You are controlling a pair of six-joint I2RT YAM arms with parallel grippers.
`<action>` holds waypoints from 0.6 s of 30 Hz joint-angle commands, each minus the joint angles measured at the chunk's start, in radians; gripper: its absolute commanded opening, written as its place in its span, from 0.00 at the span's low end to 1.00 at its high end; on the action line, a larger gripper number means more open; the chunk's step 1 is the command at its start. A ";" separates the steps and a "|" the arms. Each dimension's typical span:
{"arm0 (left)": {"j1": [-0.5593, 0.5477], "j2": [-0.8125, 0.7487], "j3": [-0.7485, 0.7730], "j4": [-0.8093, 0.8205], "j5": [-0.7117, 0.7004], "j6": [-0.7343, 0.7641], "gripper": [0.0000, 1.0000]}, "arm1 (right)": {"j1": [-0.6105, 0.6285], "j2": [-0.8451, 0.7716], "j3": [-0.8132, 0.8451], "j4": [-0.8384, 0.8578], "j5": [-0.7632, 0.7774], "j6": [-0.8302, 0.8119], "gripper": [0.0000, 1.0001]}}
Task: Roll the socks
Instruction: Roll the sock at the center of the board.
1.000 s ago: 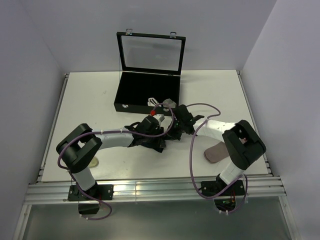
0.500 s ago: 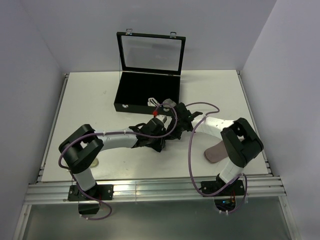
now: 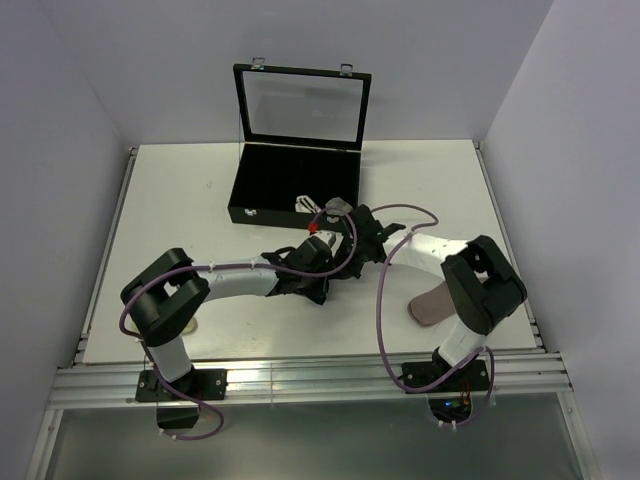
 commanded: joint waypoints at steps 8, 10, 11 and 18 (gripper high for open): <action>0.086 -0.047 -0.066 0.119 0.222 -0.048 0.00 | -0.101 -0.225 -0.201 0.310 -0.075 -0.102 0.31; 0.101 -0.053 -0.073 0.126 0.270 -0.064 0.00 | -0.107 -0.269 -0.264 0.386 -0.076 -0.146 0.31; 0.112 -0.053 -0.081 0.164 0.285 -0.071 0.01 | -0.109 -0.292 -0.282 0.402 -0.073 -0.174 0.32; 0.167 -0.072 -0.113 0.222 0.388 -0.119 0.01 | -0.109 -0.293 -0.443 0.607 -0.139 -0.248 0.31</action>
